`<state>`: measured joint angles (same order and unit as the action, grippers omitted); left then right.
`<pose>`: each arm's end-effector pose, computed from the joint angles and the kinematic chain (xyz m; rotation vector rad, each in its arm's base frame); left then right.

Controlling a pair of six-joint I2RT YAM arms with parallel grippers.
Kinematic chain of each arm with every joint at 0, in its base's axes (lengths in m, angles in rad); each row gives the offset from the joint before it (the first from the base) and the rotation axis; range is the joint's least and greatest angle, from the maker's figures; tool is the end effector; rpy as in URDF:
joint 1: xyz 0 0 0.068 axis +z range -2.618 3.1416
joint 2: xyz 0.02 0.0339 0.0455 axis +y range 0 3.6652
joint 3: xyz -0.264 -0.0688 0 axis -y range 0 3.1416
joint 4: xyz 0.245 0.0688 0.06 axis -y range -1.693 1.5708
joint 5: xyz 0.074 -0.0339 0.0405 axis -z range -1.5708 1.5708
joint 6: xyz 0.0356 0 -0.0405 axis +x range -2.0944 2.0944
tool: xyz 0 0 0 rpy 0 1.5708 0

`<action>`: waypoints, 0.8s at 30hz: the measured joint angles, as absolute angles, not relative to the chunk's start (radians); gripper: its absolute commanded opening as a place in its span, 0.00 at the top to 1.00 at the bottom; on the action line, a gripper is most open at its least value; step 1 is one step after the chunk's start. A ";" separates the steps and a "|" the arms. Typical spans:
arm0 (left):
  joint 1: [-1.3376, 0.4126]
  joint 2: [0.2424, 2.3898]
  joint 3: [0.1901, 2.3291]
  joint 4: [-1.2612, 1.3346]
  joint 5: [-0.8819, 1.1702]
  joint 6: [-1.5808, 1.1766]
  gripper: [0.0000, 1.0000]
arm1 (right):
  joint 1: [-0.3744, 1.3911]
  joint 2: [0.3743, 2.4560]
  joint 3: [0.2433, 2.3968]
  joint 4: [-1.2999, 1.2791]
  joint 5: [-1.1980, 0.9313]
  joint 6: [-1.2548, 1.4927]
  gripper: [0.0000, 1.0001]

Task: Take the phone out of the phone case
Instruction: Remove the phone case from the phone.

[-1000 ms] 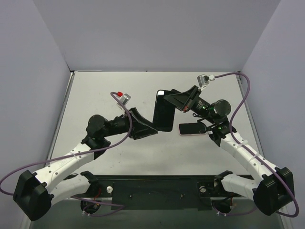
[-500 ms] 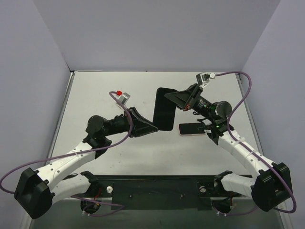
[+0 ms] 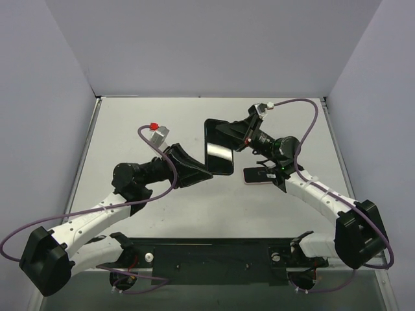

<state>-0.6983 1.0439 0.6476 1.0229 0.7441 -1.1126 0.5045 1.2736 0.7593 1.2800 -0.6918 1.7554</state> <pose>0.1511 -0.1584 0.3612 0.5860 1.2275 -1.9254 0.2154 0.1449 0.3679 -0.1011 1.3113 2.2866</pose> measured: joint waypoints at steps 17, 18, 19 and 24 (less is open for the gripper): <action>-0.693 1.042 0.633 0.970 0.732 -1.052 0.19 | 0.541 1.295 0.759 1.203 -0.628 1.800 1.00; -0.693 1.041 0.633 0.961 0.740 -1.045 0.18 | 0.541 1.275 0.759 1.191 -0.629 1.768 1.00; -0.693 1.036 0.633 0.943 0.736 -1.052 0.18 | 0.541 1.242 0.759 1.159 -0.640 1.715 1.00; -0.690 0.955 0.631 0.820 0.716 -1.031 0.19 | 0.546 1.072 0.778 0.947 -0.680 1.456 1.00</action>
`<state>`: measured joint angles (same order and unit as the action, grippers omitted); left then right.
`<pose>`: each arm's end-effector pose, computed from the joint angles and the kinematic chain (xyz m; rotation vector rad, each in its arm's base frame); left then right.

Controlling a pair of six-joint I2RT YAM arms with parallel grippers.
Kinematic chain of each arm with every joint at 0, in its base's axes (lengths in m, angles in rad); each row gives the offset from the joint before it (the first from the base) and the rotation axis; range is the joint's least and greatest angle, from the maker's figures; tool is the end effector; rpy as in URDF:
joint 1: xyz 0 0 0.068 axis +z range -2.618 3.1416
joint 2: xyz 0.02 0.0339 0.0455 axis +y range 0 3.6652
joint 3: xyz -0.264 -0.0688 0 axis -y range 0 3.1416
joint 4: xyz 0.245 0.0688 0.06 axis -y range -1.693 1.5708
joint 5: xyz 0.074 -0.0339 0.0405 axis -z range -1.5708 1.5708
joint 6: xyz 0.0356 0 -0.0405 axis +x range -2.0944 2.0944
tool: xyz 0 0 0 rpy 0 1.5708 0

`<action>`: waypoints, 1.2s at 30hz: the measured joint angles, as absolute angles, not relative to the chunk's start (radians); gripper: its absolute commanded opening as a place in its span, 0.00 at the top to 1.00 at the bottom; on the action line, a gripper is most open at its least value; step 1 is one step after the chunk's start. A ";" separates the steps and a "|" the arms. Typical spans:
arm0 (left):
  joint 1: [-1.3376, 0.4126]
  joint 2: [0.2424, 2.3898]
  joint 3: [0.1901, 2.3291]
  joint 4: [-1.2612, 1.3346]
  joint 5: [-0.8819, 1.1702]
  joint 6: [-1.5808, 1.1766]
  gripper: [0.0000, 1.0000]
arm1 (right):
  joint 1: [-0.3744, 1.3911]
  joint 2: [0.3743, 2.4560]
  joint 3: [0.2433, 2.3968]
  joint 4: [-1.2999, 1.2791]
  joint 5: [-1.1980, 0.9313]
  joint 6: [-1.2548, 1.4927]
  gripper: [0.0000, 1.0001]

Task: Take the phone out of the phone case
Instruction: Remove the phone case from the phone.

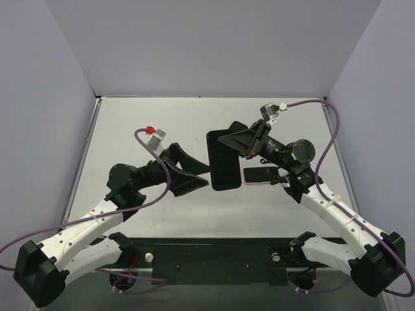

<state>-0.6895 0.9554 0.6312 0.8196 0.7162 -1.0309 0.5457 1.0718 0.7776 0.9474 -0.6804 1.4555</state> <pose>0.1454 -0.1501 0.3558 0.5472 1.3322 -1.8484 0.1818 0.1366 0.3935 -0.2229 1.3235 2.0677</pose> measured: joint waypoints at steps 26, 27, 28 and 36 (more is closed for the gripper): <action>-0.744 1.135 0.762 0.563 0.710 -1.058 1.00 | 0.523 1.029 0.840 0.641 -0.582 1.104 0.92; -0.743 1.153 0.781 0.548 0.724 -1.055 1.00 | 0.518 1.015 0.840 0.619 -0.578 1.076 0.82; -0.742 1.166 0.801 0.525 0.736 -1.044 1.00 | 0.511 1.005 0.844 0.595 -0.577 1.056 0.61; -0.720 1.182 0.859 0.368 0.844 -0.860 1.00 | 0.533 0.994 1.030 0.066 -0.745 0.736 0.51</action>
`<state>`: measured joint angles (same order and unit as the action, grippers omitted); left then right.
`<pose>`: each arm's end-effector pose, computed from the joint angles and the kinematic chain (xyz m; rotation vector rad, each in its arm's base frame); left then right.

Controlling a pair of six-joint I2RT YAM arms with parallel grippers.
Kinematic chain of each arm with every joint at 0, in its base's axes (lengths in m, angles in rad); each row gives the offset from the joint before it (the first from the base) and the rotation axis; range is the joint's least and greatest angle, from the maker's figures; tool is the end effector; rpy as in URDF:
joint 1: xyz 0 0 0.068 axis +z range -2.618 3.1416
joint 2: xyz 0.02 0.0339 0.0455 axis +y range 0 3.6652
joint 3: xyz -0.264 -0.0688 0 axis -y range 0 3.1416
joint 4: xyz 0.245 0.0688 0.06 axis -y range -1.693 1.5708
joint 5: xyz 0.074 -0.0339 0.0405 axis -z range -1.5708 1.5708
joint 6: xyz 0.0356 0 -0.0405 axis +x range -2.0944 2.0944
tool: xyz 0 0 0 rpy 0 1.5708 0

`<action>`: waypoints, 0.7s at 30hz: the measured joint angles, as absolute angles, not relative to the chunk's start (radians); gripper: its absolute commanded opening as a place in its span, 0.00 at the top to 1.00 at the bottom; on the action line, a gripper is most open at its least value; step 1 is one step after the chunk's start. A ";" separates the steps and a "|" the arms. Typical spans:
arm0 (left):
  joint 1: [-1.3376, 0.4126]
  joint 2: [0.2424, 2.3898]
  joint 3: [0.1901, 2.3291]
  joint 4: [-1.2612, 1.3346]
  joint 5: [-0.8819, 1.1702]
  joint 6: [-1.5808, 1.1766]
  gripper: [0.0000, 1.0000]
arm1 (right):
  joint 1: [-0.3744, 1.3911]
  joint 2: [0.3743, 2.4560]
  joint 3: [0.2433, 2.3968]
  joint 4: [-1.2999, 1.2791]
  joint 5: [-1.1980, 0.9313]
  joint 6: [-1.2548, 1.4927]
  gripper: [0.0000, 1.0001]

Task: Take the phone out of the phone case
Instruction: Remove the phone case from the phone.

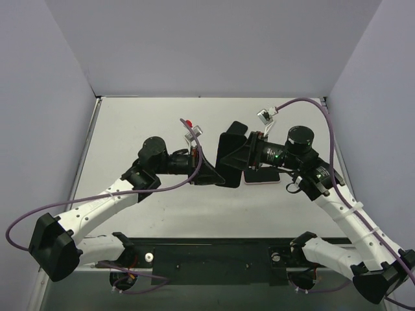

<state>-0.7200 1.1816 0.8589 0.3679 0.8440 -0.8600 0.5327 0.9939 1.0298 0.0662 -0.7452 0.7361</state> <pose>0.1845 -0.1972 0.3414 0.6795 1.7565 -1.8056 0.1758 0.1317 0.4137 -0.5168 1.6309 1.5249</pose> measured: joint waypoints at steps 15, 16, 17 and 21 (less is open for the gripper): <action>-0.718 1.188 0.876 0.400 1.048 -0.862 0.70 | 0.502 0.963 0.923 0.296 -0.947 0.895 1.00; -0.719 1.184 0.886 0.397 1.048 -0.888 0.62 | 0.496 0.964 0.918 0.319 -0.953 0.893 1.00; -0.717 1.181 0.894 0.393 1.044 -0.895 0.45 | 0.493 0.964 0.918 0.334 -0.953 0.896 1.00; -0.710 1.150 0.892 0.395 0.970 -0.888 0.35 | 0.450 0.955 0.907 0.375 -0.923 0.993 1.00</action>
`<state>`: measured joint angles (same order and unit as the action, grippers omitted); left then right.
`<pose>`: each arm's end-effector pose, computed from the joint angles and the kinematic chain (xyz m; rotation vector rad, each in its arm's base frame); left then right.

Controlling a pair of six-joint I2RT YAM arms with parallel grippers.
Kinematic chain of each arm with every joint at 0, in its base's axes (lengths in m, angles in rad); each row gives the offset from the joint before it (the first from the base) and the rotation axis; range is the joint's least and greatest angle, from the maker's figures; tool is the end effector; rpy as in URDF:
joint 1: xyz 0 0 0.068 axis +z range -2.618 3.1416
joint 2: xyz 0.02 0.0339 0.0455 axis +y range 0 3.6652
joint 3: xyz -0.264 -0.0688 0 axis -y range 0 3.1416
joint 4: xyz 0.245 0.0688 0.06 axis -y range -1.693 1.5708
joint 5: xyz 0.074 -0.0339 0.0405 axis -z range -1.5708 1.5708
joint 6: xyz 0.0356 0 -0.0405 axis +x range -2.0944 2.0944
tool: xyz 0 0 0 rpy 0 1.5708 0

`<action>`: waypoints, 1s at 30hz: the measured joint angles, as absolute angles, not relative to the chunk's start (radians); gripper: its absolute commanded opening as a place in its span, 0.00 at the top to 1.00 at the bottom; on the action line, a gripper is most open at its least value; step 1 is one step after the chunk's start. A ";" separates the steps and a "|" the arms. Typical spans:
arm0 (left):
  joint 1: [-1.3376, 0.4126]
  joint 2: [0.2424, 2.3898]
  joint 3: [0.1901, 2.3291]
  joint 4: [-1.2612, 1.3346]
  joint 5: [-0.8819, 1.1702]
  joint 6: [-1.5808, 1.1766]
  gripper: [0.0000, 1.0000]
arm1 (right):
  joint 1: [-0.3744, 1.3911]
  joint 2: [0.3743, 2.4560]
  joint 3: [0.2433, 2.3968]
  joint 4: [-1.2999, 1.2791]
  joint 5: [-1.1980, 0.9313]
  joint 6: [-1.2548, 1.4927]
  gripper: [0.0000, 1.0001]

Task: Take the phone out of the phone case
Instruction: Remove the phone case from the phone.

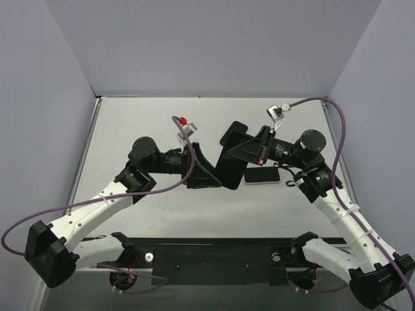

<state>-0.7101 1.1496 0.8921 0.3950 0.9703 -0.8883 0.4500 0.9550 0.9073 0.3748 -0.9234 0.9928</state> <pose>0.1761 -0.1901 0.3630 0.8147 1.6648 -1.8877 0.1727 0.1150 0.4079 -0.5350 1.5345 1.7289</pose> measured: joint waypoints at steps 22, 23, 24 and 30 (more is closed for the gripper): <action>-0.642 1.101 0.815 0.583 0.621 -1.113 0.55 | 0.377 1.049 0.920 0.507 -0.800 1.126 1.00; -0.633 1.111 0.815 0.604 0.620 -1.128 0.55 | 0.371 1.058 0.926 0.519 -0.801 1.131 1.00; -0.624 1.122 0.815 0.626 0.621 -1.145 0.57 | 0.365 1.067 0.931 0.529 -0.802 1.139 1.00; -0.586 1.196 0.833 0.731 0.637 -1.220 0.63 | 0.324 1.137 0.954 0.612 -0.811 1.229 1.00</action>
<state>-0.5858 1.1965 0.8333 0.7311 0.6373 -1.2198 0.3241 1.1366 0.9539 0.6121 -0.8112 1.2289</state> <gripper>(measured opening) 0.393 0.108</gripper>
